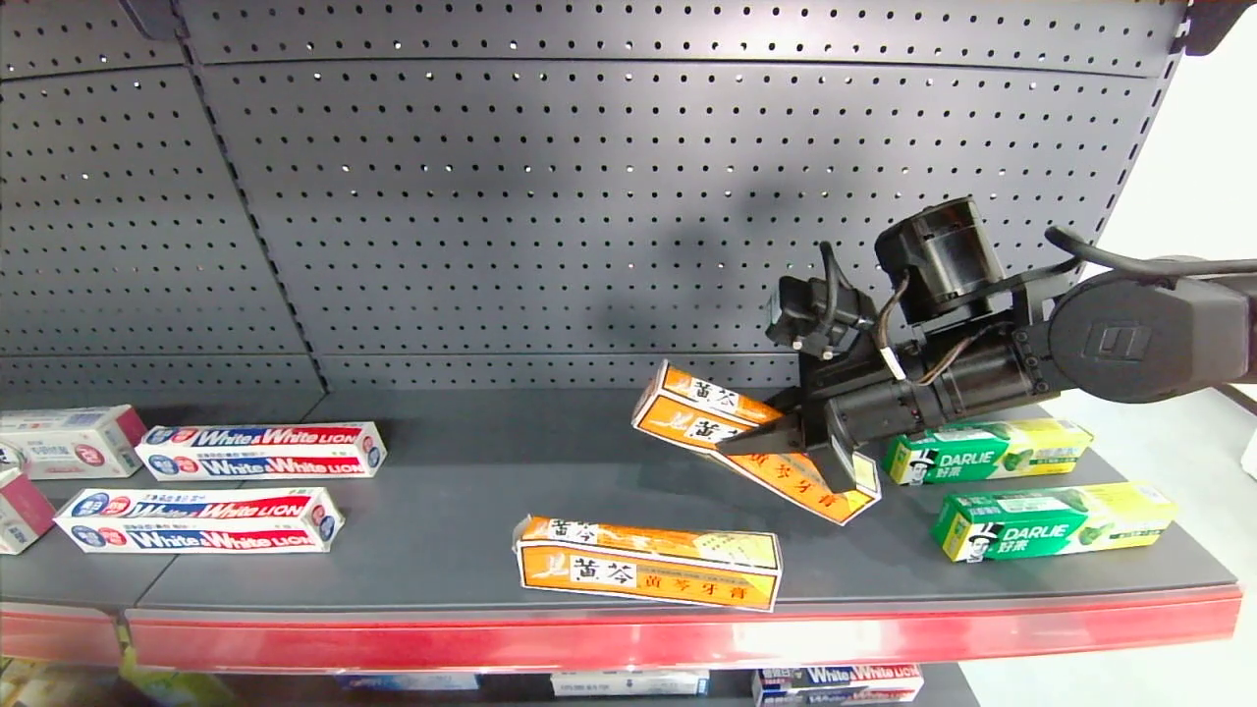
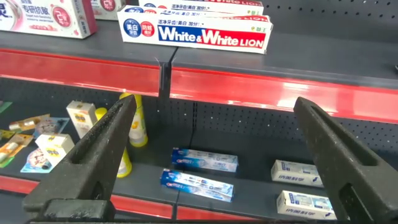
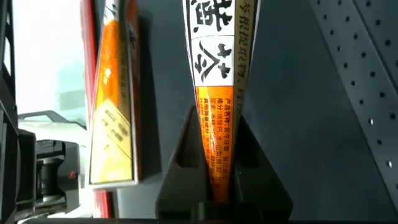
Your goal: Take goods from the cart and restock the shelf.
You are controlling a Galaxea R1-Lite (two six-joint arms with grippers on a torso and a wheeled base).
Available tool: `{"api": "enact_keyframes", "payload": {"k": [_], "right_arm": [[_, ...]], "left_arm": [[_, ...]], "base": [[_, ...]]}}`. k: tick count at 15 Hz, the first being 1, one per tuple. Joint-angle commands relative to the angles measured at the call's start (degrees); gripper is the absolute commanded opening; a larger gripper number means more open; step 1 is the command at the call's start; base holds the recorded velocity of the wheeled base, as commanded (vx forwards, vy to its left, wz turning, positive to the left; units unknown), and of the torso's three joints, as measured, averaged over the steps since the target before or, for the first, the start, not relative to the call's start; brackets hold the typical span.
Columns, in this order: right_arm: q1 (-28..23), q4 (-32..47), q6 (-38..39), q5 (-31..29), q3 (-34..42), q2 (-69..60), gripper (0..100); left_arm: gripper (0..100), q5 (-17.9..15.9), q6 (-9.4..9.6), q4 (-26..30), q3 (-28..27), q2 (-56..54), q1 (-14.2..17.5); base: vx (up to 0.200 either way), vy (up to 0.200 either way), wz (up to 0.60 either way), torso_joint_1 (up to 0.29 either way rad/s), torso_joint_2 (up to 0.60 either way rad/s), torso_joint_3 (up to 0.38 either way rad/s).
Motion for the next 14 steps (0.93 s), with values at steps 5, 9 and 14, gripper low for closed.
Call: {"api": "enact_keyframes", "payload": {"k": [5, 9, 14], "right_arm": [[-0.37, 4.91, -0.73, 0.03, -8.98, 3.83, 0], [-0.02, 8.17, -1.43, 0.03, -14.35, 7.87, 0], [0.24, 9.31, -2.84, 0.03, -18.13, 12.09, 0]], "left_arm": [[100, 0.02, -0.02, -0.04, 0.00, 0.07, -0.05], [100, 0.02, -0.02, -0.04, 0.00, 0.07, 0.04], [100, 0.02, -0.02, -0.04, 0.00, 0.07, 0.04]], "base": [[0.000, 0.000, 0.00, 0.000, 0.00, 0.000], [0.000, 0.000, 0.00, 0.000, 0.00, 0.000], [0.000, 0.000, 0.00, 0.000, 0.00, 0.000]]}}
